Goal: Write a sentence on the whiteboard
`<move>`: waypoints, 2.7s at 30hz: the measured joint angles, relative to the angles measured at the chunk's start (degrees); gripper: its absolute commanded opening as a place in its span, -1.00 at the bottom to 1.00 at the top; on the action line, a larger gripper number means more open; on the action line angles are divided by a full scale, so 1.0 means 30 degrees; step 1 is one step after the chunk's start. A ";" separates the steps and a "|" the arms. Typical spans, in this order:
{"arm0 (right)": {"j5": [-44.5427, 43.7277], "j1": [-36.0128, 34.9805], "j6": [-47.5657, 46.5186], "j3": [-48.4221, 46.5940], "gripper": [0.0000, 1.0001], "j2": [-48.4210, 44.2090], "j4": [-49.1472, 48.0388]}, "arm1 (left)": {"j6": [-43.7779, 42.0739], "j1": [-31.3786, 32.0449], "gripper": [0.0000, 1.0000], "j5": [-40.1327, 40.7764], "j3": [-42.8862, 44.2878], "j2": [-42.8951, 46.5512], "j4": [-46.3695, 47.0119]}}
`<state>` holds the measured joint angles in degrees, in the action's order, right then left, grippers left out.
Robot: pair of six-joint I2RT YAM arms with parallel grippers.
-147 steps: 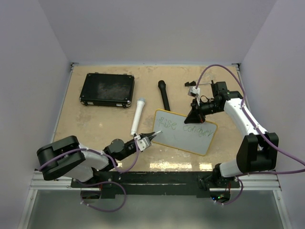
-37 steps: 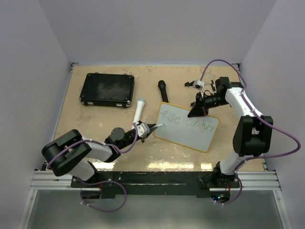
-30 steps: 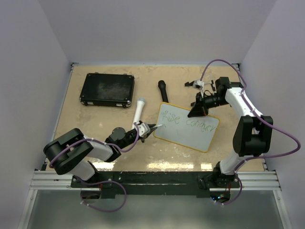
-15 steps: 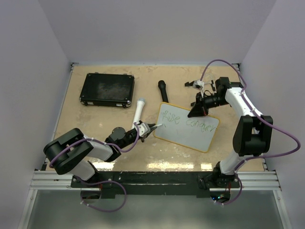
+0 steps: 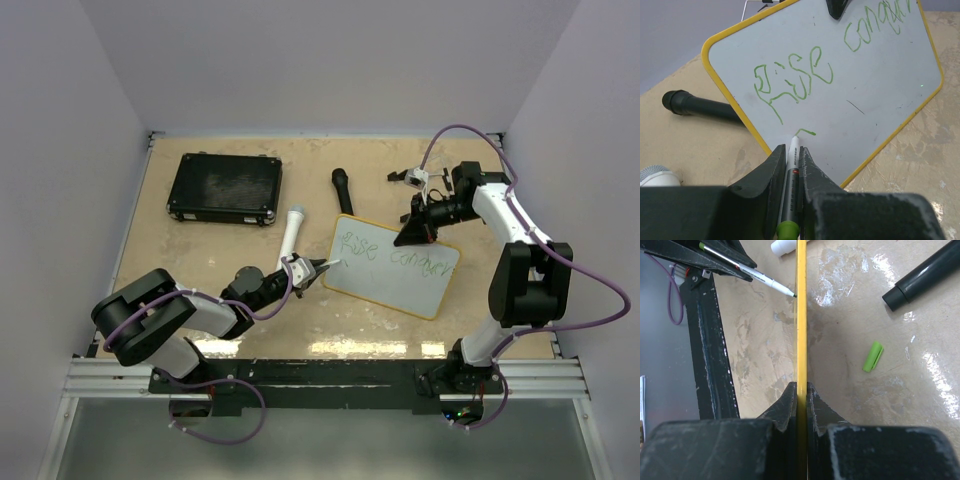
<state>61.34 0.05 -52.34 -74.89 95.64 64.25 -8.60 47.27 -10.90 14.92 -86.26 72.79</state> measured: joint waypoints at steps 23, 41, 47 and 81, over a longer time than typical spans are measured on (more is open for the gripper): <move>0.0000 -0.0015 -0.0029 0.0000 -1.00 0.0000 0.0036 | 0.0015 -0.0051 -1.00 0.0073 -0.0415 0.0656 0.0000; -0.0007 -0.0015 -0.0080 0.0000 -1.00 0.0000 0.0153 | 0.0670 -0.0087 -1.00 -0.0248 -0.0590 0.0685 -0.0007; -0.0007 -0.0015 -0.0080 0.0000 -1.00 0.0000 0.0153 | 0.0670 -0.0087 -1.00 -0.0226 -0.0576 0.0590 -0.0007; -0.0015 -0.0015 -0.0095 0.0000 -1.00 0.0000 0.0175 | 0.0699 -0.0087 -1.00 -0.0277 0.0233 0.0197 -0.0007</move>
<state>61.30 0.01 -52.62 -74.89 95.64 64.77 -6.50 47.00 -11.73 15.62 -85.67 72.77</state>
